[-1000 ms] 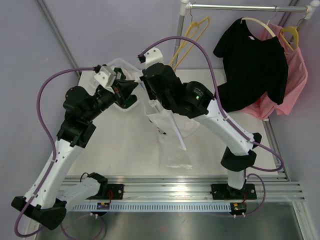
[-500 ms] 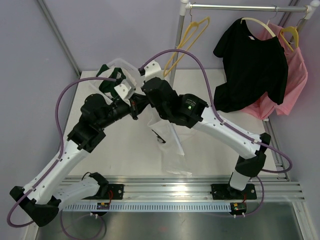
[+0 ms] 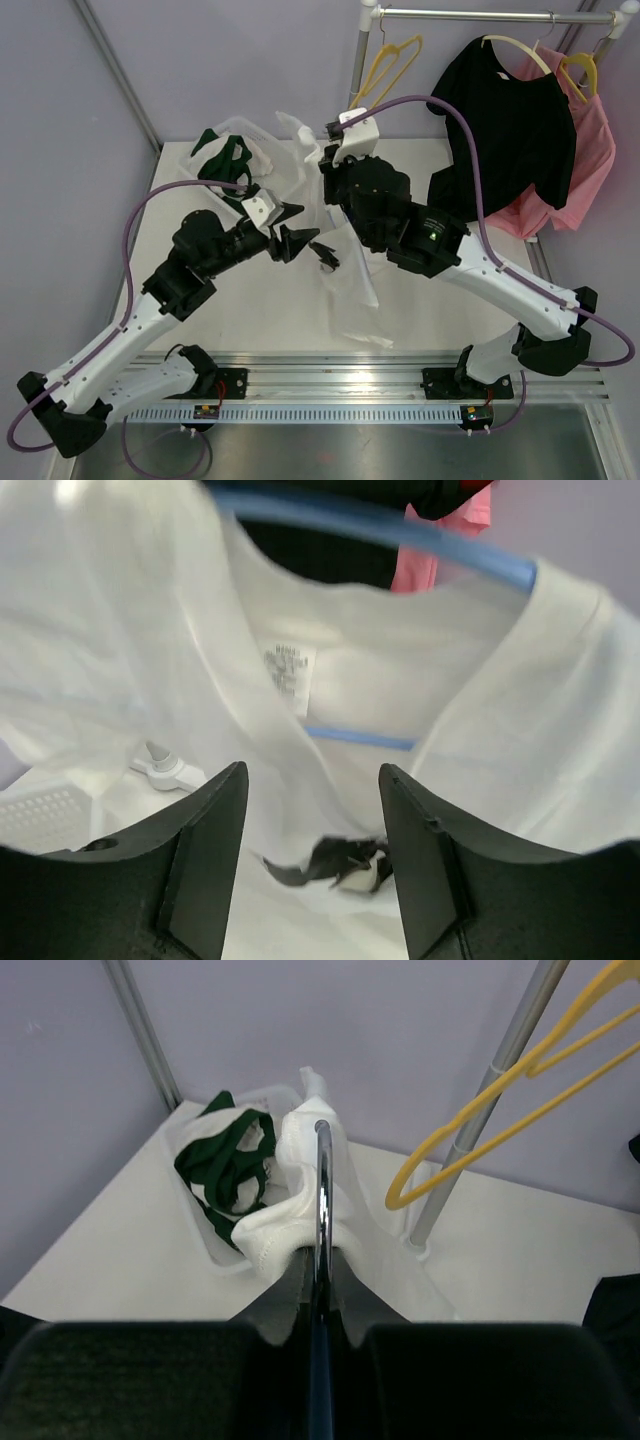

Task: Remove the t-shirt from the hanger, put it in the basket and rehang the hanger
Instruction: Remove the tshirt from the hanger

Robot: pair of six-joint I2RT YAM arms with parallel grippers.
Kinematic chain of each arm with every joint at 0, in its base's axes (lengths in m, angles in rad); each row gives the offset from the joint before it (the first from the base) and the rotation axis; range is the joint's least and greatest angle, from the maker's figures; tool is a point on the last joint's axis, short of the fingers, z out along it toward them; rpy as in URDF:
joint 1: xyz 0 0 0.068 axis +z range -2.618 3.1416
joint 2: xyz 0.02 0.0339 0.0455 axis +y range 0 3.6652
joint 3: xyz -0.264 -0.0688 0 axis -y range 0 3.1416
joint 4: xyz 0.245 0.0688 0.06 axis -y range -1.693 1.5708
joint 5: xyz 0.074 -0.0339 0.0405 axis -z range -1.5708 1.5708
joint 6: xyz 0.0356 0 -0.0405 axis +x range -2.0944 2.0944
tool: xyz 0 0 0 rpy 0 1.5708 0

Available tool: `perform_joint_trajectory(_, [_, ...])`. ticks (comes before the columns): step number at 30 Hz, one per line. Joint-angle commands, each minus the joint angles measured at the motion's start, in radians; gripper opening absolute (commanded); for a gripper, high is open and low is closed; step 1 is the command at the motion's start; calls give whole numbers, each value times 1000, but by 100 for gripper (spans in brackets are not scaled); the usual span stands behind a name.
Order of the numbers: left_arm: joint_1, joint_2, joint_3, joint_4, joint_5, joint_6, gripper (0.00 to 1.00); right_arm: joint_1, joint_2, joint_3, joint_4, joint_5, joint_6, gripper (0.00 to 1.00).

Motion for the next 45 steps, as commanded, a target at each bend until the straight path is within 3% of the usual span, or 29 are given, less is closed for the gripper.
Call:
perform_joint_trajectory(1, [-4, -70, -18, 47, -2, 29, 58, 9, -46, -3, 178, 31, -15, 0])
perform_joint_trajectory(8, [-6, -162, -116, 134, 151, 71, 68, 9, -38, -13, 219, 24, -48, 0])
perform_joint_trajectory(12, [-6, -235, -234, 243, 300, 195, 79, 9, -20, 3, 203, -2, -39, 0])
perform_joint_trajectory(16, [-7, -236, -272, 279, 294, 265, 88, 10, 2, 25, 183, -26, -36, 0])
perform_joint_trajectory(27, [-18, -222, -276, 308, 205, 280, 89, 26, 51, 56, 170, -66, -38, 0])
perform_joint_trajectory(32, [-24, -232, -293, 328, 168, 294, 88, 41, 91, 83, 155, -61, -35, 0])
perform_joint_trajectory(41, [-37, -191, -273, 305, 165, 291, 73, 55, 158, 138, 147, -57, -42, 0])
perform_joint_trajectory(45, [-49, -179, -255, 276, 150, 291, 54, 58, 167, 145, 152, -49, -50, 0])
